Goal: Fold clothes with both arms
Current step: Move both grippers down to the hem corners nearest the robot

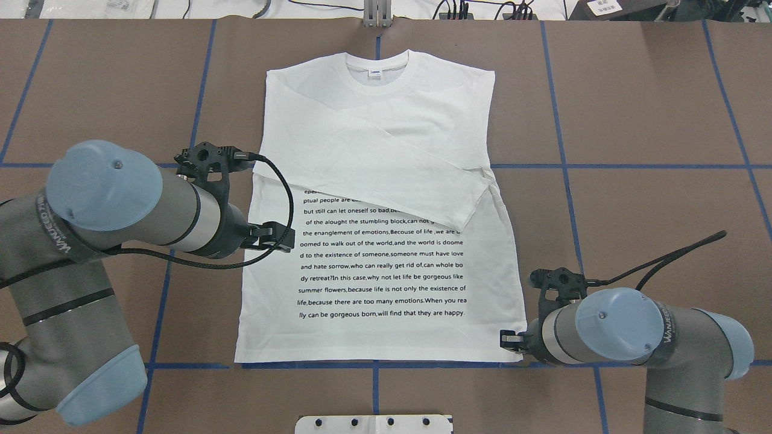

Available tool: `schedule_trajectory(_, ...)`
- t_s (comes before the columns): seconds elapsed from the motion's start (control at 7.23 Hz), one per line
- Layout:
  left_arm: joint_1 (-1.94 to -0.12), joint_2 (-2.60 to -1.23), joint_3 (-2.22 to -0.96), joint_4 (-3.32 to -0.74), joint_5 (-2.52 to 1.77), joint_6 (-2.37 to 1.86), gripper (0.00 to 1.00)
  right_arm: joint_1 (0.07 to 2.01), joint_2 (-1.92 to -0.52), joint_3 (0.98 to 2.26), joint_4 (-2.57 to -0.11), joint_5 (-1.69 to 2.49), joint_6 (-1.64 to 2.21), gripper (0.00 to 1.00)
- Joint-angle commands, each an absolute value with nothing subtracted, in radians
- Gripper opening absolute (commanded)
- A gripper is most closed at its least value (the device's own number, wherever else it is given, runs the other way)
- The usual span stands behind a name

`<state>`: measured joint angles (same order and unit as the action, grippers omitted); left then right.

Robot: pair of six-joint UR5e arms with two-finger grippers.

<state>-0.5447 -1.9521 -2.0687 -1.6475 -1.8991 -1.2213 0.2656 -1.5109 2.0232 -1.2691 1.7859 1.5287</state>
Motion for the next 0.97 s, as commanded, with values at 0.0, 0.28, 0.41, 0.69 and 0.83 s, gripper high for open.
schedule_trajectory(0.0, -0.545, -1.951, -2.062, -1.647, -1.899, -1.224, 0.99, 0.265, -1.509, 2.032, -1.269, 1.786, 1.584, 0.00)
schedule_trajectory(0.28, -0.537, -1.909, -2.042, -1.675, -1.901, -1.296, 0.99, 0.270, -1.509, 2.054, -1.269, 1.783, 1.585, 0.00)
schedule_trajectory(0.41, -0.485, -1.822, -2.042, -1.819, -1.896, -1.404, 0.99, 0.282, -1.505, 2.066, -1.267, 1.782, 1.585, 0.00)
schedule_trajectory(0.69, -0.327, -1.706, -2.037, -1.974, -1.808, -1.570, 0.99, 0.288, -1.499, 2.088, -1.267, 1.779, 1.585, 0.00)
schedule_trajectory(0.83, -0.269, -1.686, -2.034, -1.970, -1.774, -1.632, 0.99, 0.290, -1.497, 2.098, -1.267, 1.779, 1.585, 0.00)
